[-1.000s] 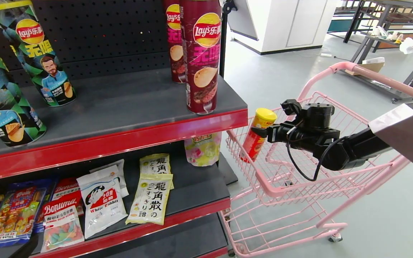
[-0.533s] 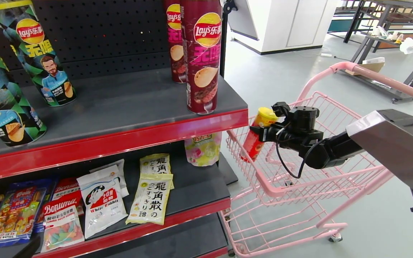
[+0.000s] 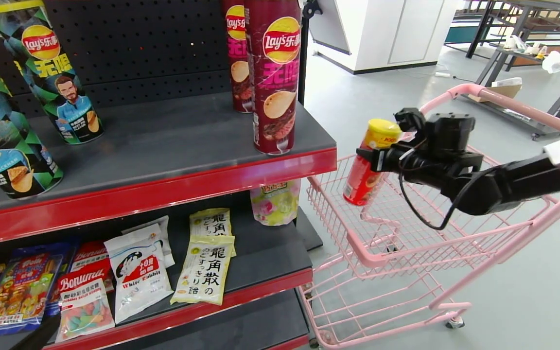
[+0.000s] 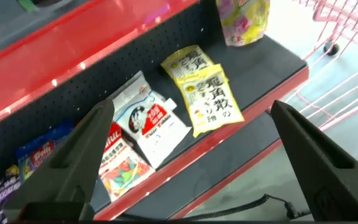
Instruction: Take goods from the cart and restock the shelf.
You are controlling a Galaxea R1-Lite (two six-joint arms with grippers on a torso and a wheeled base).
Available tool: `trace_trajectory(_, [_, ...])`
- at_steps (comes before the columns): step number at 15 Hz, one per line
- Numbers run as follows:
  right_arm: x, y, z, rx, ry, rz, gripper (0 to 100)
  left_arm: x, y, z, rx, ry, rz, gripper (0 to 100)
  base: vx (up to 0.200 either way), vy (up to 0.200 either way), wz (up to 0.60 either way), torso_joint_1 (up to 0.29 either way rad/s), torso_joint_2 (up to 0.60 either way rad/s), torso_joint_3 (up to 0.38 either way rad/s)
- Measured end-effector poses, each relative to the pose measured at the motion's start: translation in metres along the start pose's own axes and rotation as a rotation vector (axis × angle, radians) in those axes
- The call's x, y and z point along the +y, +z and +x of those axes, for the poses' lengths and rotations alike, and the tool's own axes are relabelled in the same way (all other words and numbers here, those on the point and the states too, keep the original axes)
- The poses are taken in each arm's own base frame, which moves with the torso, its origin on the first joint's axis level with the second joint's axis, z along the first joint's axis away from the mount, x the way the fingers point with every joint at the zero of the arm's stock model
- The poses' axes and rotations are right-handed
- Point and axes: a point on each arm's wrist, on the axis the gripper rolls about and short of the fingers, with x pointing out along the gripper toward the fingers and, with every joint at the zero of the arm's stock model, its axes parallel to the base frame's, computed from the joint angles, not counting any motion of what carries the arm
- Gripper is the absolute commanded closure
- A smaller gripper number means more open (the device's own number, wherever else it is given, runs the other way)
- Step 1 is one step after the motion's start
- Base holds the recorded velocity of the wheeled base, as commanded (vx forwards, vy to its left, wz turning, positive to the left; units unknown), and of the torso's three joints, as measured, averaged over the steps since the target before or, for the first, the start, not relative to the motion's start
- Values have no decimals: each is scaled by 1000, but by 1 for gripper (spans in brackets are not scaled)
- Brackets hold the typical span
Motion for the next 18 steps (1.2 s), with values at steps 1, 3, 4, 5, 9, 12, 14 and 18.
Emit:
trace_trajectory(1, [1,21,-22,-10,-20,-8,100,1,6,0,-13,1,-2,0,0,0,0,0,0,0])
trace_trajectory(3, [7,56,-71,-2,-47,-14,100,2,15,1,-23,6,-5,0,0,0,0,0,0,0])
trace_trajectory(4, [10,70,-100,6,-63,-19,100,3,16,2,-25,5,-8,0,0,0,0,0,0,0])
trace_trajectory(5, [14,82,-132,7,-84,-29,100,2,15,3,-22,3,-10,0,0,0,0,0,0,0])
trace_trajectory(9, [36,60,-254,42,-166,-76,100,3,19,0,-56,1,-13,0,0,0,0,0,0,0])
trace_trajectory(12, [46,33,-303,43,-166,-177,100,3,19,0,-53,8,82,0,0,0,0,0,0,0])
trace_trajectory(14, [52,33,-314,7,-79,-207,100,3,18,1,-48,9,89,0,0,0,0,0,0,0])
trace_trajectory(18, [59,36,-314,-10,13,-219,100,4,18,0,-49,26,90,0,0,0,0,0,0,0])
